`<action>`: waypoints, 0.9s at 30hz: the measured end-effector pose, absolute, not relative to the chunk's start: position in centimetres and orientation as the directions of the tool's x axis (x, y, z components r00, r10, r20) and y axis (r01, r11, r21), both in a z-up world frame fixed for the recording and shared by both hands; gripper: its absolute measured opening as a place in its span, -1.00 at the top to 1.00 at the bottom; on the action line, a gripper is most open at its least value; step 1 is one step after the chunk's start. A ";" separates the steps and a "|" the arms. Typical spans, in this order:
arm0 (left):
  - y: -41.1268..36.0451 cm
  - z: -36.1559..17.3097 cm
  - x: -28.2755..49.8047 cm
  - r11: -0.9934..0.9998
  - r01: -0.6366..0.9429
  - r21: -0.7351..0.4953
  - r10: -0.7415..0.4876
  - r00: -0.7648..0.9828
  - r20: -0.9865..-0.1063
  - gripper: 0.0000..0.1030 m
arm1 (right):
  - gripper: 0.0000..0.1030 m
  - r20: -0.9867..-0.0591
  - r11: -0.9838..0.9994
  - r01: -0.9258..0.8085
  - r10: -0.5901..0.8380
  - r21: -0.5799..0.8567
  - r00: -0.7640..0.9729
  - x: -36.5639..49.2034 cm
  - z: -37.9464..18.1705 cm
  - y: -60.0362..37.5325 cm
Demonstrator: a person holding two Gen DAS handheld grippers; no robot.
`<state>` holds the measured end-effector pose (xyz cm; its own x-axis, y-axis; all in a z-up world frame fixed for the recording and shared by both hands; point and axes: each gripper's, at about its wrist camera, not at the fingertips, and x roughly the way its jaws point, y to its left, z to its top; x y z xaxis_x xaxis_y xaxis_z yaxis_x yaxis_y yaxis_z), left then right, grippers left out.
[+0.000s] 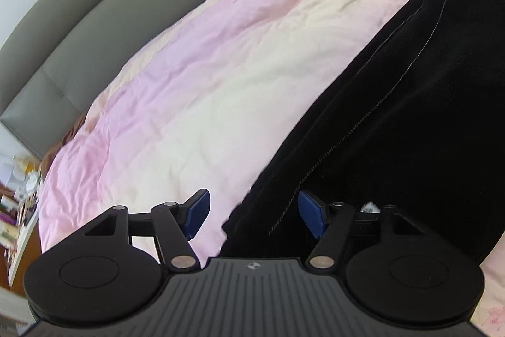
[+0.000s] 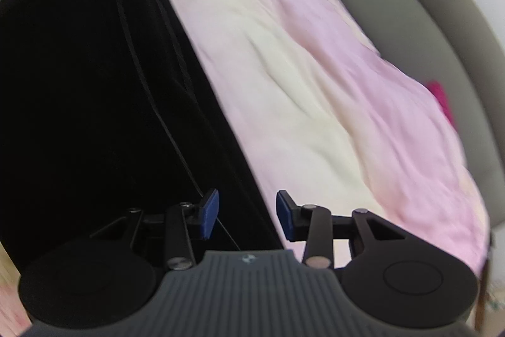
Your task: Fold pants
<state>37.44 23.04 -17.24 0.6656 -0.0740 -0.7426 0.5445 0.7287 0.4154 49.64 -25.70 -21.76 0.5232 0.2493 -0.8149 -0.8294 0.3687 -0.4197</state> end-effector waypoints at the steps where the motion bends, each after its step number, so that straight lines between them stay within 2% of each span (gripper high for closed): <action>1: 22.5 -17.0 37.7 0.718 0.568 0.403 -0.103 0.659 -0.745 -0.47 | 0.31 -0.826 0.338 -0.857 0.284 -0.390 0.487 49.6 -22.0 -23.9; 9: 14.8 -18.7 39.9 0.497 0.804 0.325 -0.297 0.510 -0.807 -0.47 | 0.31 -0.891 0.221 -0.946 0.338 -0.238 0.303 52.0 -24.6 -13.7; 14: 11.8 -21.5 43.6 0.444 0.862 0.244 -0.304 0.401 -0.864 -0.42 | 0.30 -0.919 0.227 -0.964 0.333 -0.140 0.212 54.1 -25.9 -11.5; 16: 11.3 -22.6 45.0 0.458 0.866 0.202 -0.285 0.358 -0.889 -0.20 | 0.31 -0.932 0.227 -0.967 0.313 -0.115 0.184 54.6 -26.5 -11.0; 17: 11.3 -23.0 45.7 0.463 0.872 0.161 -0.284 0.318 -0.905 0.12 | 0.53 -0.937 0.232 -0.968 0.308 -0.096 0.167 54.8 -26.6 -10.9; 19: 11.6 -23.1 46.3 0.462 0.879 0.119 -0.304 0.283 -0.910 0.48 | 0.92 -0.936 0.237 -0.968 0.315 -0.084 0.159 55.2 -26.2 -10.9; 20: 12.0 -22.9 46.4 0.461 0.882 0.094 -0.327 0.268 -0.907 0.67 | 1.00 -0.929 0.245 -0.965 0.325 -0.095 0.174 55.2 -25.8 -11.1; 27: 15.4 -21.0 48.9 0.585 0.811 0.012 -0.434 0.325 -0.840 0.80 | 1.00 -0.866 0.325 -0.934 0.414 -0.145 0.279 56.2 -22.5 -12.7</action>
